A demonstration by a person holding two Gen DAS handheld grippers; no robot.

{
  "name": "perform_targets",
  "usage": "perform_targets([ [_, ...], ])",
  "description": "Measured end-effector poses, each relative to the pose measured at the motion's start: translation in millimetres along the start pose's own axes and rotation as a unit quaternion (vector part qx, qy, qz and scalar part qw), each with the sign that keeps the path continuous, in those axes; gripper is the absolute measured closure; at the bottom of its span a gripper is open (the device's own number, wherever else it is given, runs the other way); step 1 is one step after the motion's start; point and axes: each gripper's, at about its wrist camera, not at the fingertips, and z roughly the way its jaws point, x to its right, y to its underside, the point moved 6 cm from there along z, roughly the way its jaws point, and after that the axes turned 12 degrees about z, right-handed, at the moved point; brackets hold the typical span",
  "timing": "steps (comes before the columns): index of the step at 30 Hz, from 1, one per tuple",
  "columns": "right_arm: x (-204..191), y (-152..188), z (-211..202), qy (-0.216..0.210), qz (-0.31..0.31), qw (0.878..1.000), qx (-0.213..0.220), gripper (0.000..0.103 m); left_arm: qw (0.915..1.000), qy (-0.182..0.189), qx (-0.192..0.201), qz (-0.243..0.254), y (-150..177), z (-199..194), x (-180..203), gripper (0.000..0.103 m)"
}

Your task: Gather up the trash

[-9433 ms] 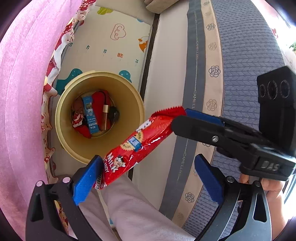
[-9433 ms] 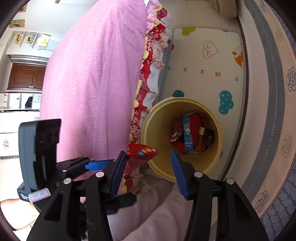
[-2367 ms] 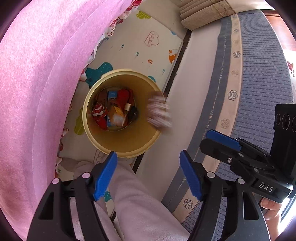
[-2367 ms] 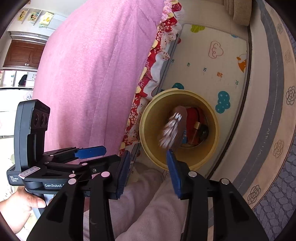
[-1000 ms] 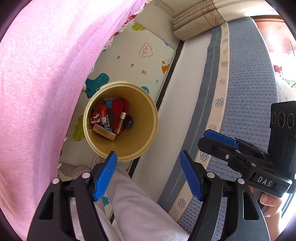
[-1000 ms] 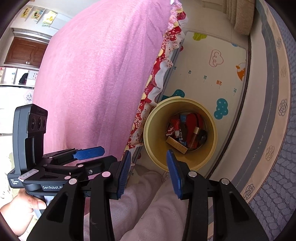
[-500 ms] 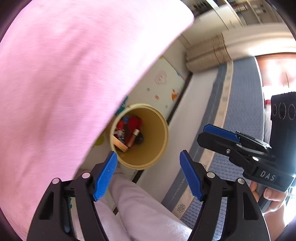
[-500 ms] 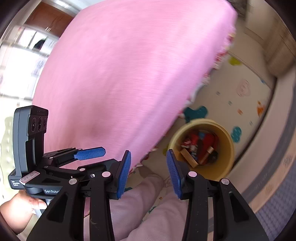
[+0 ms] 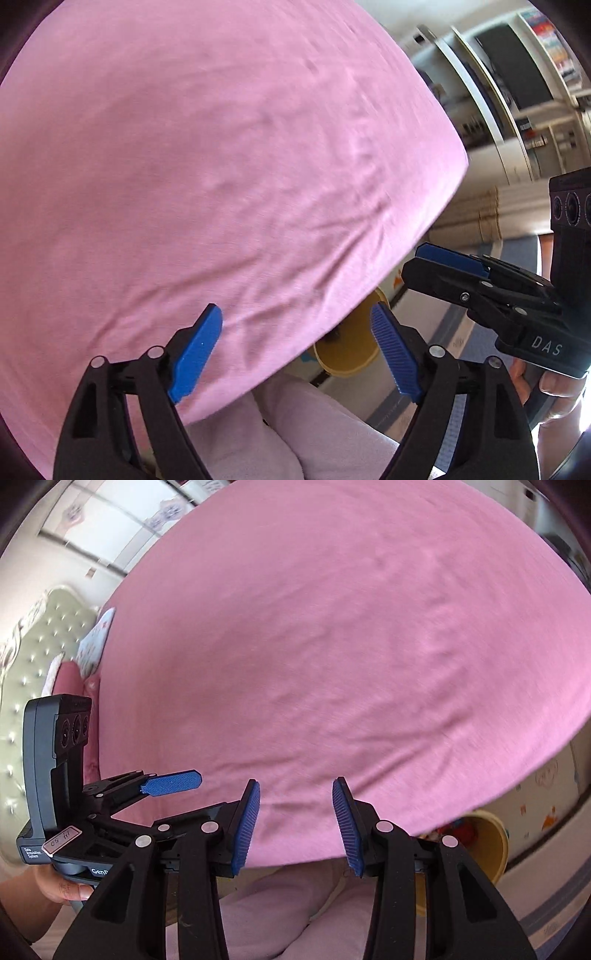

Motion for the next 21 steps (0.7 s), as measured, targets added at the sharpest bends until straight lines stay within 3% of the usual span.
perform_targets([
  [12,-110,-32,22,0.006,-0.084,0.996,0.037,0.032,0.9913,-0.079,0.085,-0.063,12,-87,-99,0.010],
  [16,-129,-40,15,0.024,-0.118,0.989,0.086,0.020,0.9854,-0.101,0.113,-0.077,17,-109,-115,0.008],
  [21,-145,-49,4,0.047,-0.152,0.978,0.137,0.016,0.9769,-0.126,0.144,-0.094,19,-134,-126,0.008],
])
